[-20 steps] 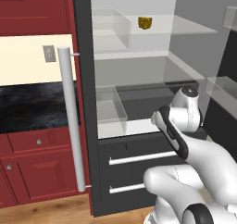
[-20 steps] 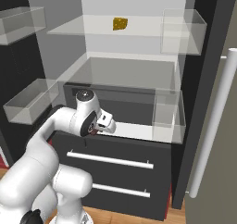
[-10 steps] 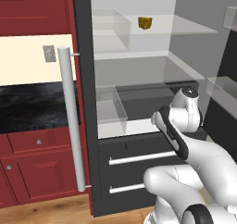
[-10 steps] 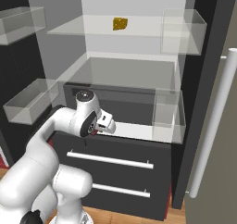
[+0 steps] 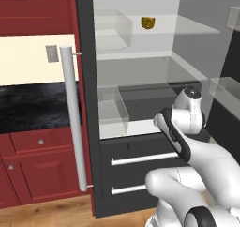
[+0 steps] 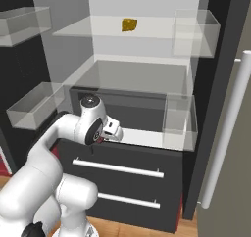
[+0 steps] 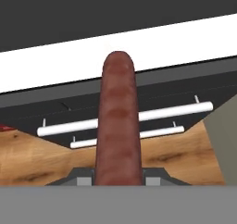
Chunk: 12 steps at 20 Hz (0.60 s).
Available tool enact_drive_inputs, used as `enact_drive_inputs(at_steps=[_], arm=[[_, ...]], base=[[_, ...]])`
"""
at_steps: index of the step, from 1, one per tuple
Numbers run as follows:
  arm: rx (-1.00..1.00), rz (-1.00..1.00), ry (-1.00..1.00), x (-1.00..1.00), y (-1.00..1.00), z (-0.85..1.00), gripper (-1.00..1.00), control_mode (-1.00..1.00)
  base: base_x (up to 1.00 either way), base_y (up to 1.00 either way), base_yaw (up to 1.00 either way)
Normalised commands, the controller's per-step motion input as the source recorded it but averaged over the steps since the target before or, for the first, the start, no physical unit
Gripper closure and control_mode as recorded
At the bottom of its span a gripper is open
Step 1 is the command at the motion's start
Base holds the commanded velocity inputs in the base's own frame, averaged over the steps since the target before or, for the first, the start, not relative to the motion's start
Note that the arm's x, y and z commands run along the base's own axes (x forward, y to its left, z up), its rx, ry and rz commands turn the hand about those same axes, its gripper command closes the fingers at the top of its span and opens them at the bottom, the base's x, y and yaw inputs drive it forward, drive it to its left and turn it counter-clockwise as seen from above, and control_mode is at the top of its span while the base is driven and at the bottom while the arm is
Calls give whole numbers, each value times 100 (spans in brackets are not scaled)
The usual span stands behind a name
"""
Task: Retrieve the sausage and cheese from the fridge and place them on the cutting board on the counter.
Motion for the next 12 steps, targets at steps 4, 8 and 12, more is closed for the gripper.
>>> enact_drive_inputs(at_steps=[4, 8, 12], arm=[[0, 0, 0, 0, 0, 0, 100, 100], [0, 0, 0, 0, 0, 0, 100, 100], [0, 0, 0, 0, 0, 0, 100, 100]], base=[[-78, 0, 5], [-66, 23, 0], [-46, 79, 0]])
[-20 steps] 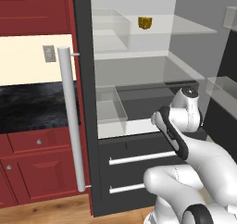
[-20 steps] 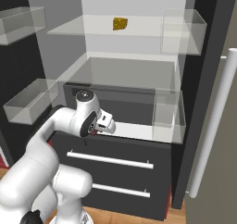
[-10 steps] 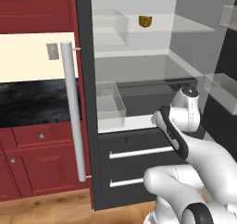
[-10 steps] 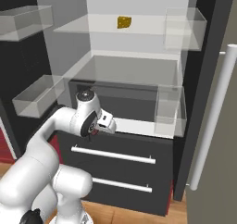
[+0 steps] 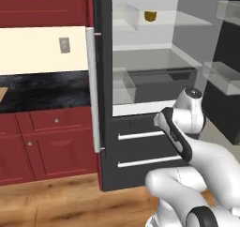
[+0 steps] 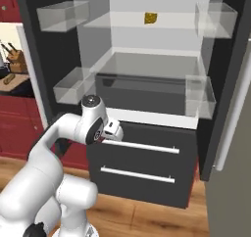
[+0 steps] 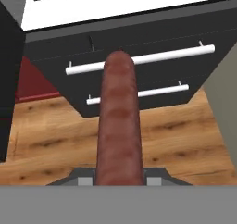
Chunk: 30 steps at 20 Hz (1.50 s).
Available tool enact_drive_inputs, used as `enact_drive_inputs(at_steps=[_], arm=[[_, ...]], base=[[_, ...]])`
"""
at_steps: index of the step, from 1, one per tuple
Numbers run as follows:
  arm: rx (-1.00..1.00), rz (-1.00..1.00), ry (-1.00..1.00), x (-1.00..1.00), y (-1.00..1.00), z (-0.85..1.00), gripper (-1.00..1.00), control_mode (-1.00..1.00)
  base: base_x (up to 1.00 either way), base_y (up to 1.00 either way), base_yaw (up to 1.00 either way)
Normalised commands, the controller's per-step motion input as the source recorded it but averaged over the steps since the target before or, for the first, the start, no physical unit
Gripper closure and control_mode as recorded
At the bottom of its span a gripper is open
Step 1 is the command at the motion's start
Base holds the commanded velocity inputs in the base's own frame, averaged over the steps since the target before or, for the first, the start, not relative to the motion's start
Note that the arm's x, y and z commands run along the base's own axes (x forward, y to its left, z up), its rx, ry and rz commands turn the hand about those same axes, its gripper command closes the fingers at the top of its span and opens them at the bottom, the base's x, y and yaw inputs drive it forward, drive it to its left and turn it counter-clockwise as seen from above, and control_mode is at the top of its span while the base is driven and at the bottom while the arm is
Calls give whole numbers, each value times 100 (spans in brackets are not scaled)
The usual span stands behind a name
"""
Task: Retrieve the sausage and cheese from the fridge and place them on the cutting board on the counter.
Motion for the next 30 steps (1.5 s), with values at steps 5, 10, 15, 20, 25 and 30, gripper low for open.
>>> enact_drive_inputs(at_steps=[5, 10, 15, 20, 25, 30], arm=[[0, 0, 0, 0, 0, 0, 100, 100], [0, 0, 0, 0, 0, 0, 100, 100], [0, 0, 0, 0, 0, 0, 100, 100], [0, 0, 0, 0, 0, 0, 100, 100], [0, 0, 0, 0, 0, 0, 100, 100], [0, 0, 0, 0, 0, 0, 100, 100]], base=[[-25, 92, 0], [-6, 92, 0], [13, 94, 0], [38, 91, 0], [58, 86, 0], [64, 83, 0]])
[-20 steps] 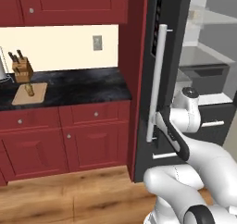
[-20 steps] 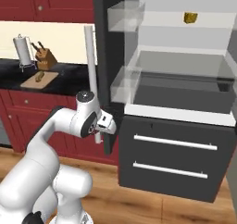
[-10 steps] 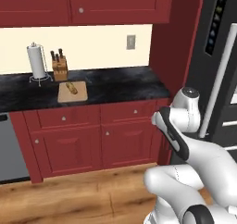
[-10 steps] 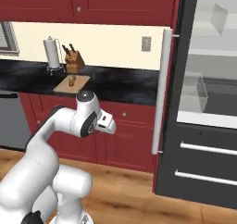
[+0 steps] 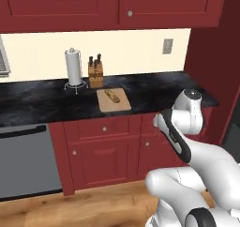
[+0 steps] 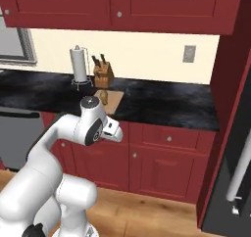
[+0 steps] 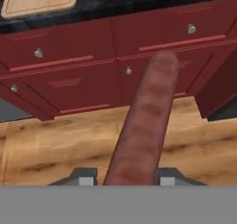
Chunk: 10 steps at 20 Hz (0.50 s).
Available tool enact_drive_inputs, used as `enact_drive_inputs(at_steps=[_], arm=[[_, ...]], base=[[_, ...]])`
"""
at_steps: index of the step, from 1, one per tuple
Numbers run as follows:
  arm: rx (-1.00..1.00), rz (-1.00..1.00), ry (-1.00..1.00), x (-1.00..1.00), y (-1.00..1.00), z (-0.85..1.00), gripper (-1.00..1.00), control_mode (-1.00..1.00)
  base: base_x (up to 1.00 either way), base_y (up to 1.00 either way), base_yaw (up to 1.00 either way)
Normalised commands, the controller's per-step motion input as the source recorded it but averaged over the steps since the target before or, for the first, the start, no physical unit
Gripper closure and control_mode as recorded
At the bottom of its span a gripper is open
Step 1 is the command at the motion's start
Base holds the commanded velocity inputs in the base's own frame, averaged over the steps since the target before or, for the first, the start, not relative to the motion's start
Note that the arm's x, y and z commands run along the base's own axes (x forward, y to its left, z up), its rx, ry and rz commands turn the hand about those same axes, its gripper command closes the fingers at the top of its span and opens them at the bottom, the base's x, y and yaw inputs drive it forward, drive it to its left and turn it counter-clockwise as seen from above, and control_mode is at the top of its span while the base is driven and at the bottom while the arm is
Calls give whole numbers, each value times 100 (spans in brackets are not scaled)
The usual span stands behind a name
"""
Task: Retrieve the sausage and cheese from the fridge and place them on the cutting board on the counter.
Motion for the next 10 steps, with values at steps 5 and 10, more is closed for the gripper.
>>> enact_drive_inputs(at_steps=[5, 10], arm=[[0, 0, 0, 0, 0, 0, 100, 100], [0, 0, 0, 0, 0, 0, 100, 100]], base=[[70, 77, 0], [81, 53, 0]])
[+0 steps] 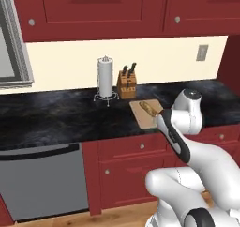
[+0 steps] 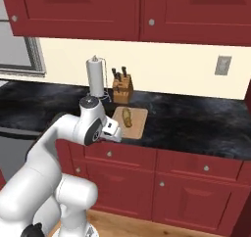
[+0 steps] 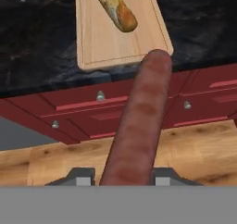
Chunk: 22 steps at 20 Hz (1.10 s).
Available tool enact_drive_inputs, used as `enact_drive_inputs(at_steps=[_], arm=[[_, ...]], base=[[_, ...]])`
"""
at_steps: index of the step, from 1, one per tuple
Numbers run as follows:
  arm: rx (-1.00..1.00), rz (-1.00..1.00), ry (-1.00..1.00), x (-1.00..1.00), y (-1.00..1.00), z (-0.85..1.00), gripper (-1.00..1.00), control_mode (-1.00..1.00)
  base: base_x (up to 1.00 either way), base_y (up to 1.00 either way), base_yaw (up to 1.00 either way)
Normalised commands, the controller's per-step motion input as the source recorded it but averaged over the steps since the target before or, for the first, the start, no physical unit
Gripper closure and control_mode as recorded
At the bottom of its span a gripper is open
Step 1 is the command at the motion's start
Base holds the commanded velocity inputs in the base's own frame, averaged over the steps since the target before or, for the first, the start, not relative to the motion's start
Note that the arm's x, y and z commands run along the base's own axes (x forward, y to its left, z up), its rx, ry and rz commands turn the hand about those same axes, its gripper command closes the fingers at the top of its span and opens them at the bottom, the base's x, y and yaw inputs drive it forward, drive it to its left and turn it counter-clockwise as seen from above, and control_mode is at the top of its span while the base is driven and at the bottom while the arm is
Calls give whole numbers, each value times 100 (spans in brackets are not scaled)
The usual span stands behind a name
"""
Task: Retrieve the sausage and cheese from the fridge and place them on the cutting board on the counter.
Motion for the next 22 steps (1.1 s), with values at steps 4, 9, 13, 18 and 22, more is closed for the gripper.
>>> enact_drive_inputs(at_steps=[4, 9, 13, 18, 22], arm=[[0, 0, 0, 0, 0, 0, 100, 100], [0, 0, 0, 0, 0, 0, 100, 100], [0, 0, 0, 0, 0, 0, 100, 100], [0, 0, 0, 0, 0, 0, 100, 100], [0, 0, 0, 0, 0, 0, 100, 100]], base=[[94, -4, 11], [80, -15, 11], [44, -6, 5], [17, 1, 0], [0, 0, 0]])
